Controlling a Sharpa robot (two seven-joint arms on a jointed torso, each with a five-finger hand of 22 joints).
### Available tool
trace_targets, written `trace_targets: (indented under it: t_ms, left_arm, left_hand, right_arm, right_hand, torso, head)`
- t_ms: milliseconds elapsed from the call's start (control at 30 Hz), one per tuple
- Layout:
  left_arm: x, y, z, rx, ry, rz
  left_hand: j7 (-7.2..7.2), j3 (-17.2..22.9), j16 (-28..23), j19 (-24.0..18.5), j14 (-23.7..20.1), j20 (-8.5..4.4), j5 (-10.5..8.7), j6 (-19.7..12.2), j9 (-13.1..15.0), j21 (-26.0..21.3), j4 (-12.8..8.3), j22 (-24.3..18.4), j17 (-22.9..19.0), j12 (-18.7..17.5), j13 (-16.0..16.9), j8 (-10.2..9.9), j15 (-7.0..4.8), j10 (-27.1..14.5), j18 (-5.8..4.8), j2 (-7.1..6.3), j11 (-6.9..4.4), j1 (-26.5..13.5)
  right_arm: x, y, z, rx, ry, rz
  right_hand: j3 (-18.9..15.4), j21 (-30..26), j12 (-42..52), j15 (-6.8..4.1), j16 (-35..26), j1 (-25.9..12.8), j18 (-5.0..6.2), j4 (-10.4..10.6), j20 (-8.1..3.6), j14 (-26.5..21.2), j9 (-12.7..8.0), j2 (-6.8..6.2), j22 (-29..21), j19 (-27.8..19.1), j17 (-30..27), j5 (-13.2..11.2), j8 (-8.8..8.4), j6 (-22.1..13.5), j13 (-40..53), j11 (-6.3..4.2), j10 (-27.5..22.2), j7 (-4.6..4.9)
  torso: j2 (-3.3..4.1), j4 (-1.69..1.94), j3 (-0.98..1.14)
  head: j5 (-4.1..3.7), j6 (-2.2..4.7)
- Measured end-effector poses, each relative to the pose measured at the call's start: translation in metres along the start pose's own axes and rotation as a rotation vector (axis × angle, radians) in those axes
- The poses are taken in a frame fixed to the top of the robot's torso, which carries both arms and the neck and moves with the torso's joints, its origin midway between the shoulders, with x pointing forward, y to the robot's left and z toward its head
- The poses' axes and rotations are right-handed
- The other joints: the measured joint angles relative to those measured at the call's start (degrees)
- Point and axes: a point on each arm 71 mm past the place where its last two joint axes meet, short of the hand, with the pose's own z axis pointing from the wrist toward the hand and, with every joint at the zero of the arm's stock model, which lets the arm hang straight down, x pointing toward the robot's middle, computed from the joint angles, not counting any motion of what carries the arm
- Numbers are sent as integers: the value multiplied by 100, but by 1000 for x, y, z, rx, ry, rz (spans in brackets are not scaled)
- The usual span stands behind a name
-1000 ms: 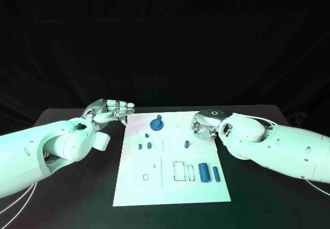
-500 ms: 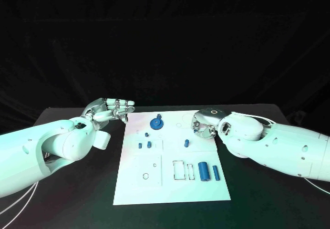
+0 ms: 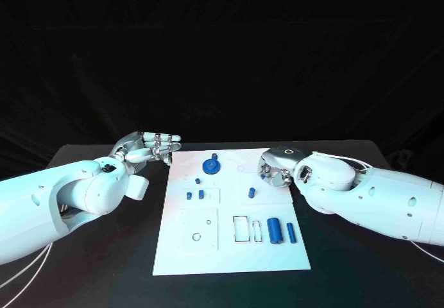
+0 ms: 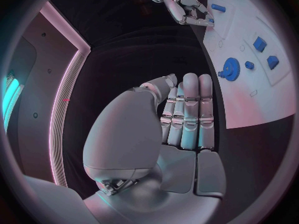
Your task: Assemble the parts on the task board
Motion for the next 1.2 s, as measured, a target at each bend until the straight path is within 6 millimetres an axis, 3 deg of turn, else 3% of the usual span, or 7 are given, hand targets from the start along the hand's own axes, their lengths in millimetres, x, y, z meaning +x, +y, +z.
trace_targets:
  t_ms: [533, 1000, 1200]
  left_arm:
    - [-4, 2, 1, -13, -4, -1]
    - [-5, 3, 3, -25, -2, -1]
    - [-4, 4, 4, -28, 2, -3]
  left_hand:
    - [70, -64, -27, 0, -42, 0, 0, -72, -32, -56, -30, -27, -51, 3, -7, 0, 42, -122, -7, 0, 43, 0]
    - [90, -96, -71, 0, -82, 0, 0, -134, -56, -99, -62, -49, -90, 25, -12, 0, 40, -194, -10, 22, 72, 23]
    - [71, -96, -71, 0, -101, 0, 0, -154, -59, -100, -62, -48, -101, 25, -11, 0, 59, -195, -12, 22, 73, 23]
  right_arm:
    - [1, -3, -8, 9, -42, 39]
    - [-19, -6, -25, 9, -95, 132]
    - [-28, 8, -35, -29, -112, 176]
  right_hand:
    - [-60, 62, -83, -25, 21, -181, 0, 12, -14, 14, 0, 64, -1, 14, 8, -155, 14, 3, 15, -27, 50, -3]
    - [-99, 62, -116, -25, 21, -282, 0, 50, -20, 14, 1, 79, 3, 20, 14, -221, 14, 20, 6, -38, 61, -21]
    - [-115, 89, -136, -24, 21, -312, 0, 65, -20, 14, 1, 49, 3, 20, 15, -222, 12, 19, 6, -38, 60, -22]
  torso:
    - [-9, 4, -3]
    - [-7, 2, -5]
    - [-7, 2, -7]
  head:
    - [-7, 34]
    - [-7, 58]
    - [-8, 58]
